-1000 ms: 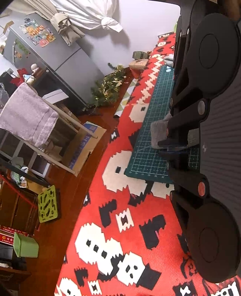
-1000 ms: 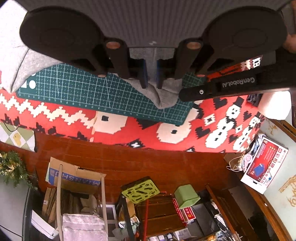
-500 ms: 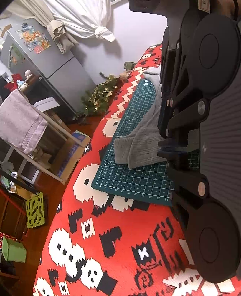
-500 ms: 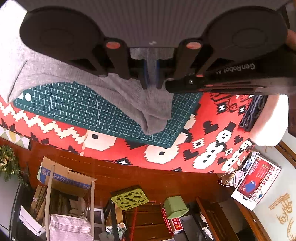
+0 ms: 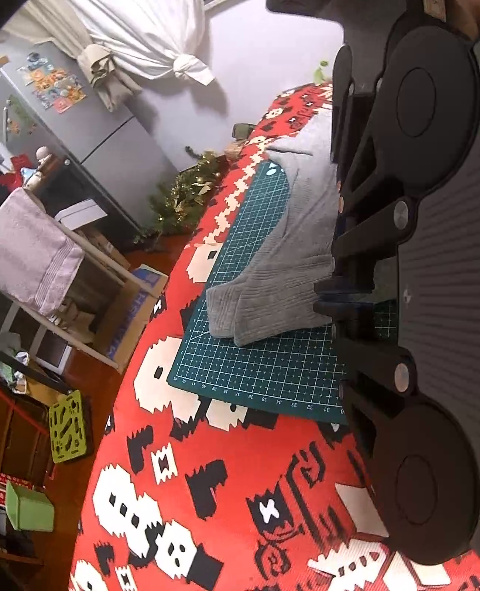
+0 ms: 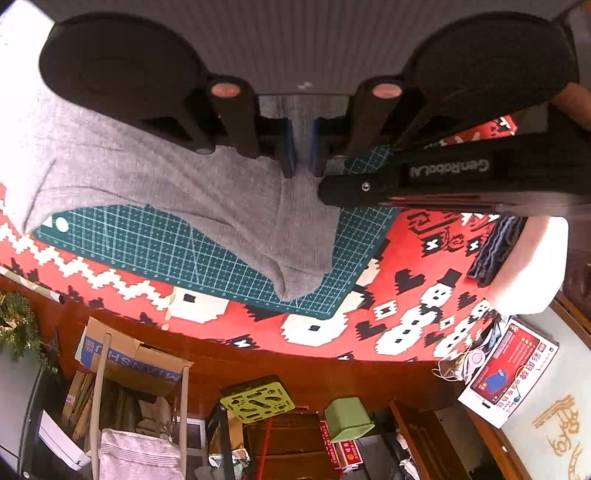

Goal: Fold clothes

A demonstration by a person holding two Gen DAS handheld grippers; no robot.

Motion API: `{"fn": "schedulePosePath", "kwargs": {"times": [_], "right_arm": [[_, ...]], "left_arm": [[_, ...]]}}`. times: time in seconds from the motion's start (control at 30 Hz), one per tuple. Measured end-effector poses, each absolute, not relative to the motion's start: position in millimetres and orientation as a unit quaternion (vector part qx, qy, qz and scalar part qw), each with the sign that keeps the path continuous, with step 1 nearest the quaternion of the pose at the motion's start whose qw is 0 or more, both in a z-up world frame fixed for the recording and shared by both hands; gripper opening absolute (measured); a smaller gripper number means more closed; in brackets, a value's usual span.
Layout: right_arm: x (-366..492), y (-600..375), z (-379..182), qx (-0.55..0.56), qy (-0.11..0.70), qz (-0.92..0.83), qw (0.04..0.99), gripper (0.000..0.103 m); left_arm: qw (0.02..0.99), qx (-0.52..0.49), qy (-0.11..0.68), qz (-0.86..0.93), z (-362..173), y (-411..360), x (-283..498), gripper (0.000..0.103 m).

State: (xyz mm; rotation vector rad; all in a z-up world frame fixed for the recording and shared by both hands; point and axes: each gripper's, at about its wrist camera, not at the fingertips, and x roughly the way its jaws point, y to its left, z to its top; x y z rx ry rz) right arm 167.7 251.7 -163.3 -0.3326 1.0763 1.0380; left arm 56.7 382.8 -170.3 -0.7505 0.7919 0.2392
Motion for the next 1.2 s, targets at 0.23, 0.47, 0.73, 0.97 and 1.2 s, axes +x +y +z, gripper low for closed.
{"fn": "schedulePosePath", "kwargs": {"times": [0.23,0.47,0.73,0.97,1.2], "right_arm": [[152,220,-156,-0.145,0.499,0.462,0.718,0.012],[148,204,-161,-0.136,0.505,0.458,0.719,0.012],[132,169,-157,-0.12,0.525,0.438,0.72,0.012],[117,143,-165,-0.107,0.545,0.42,0.718,0.012],[106,119,-168,-0.097,0.557,0.403,0.72,0.012]], "left_arm": [[0.846,-0.362,0.376,0.106,-162,371,45,0.003],[0.83,-0.365,0.408,0.105,-177,346,36,0.003],[0.824,-0.38,0.409,0.099,-171,324,19,0.003],[0.81,-0.377,0.44,0.088,-176,299,5,0.003],[0.811,-0.357,0.456,0.083,-176,283,-2,0.003]]}}
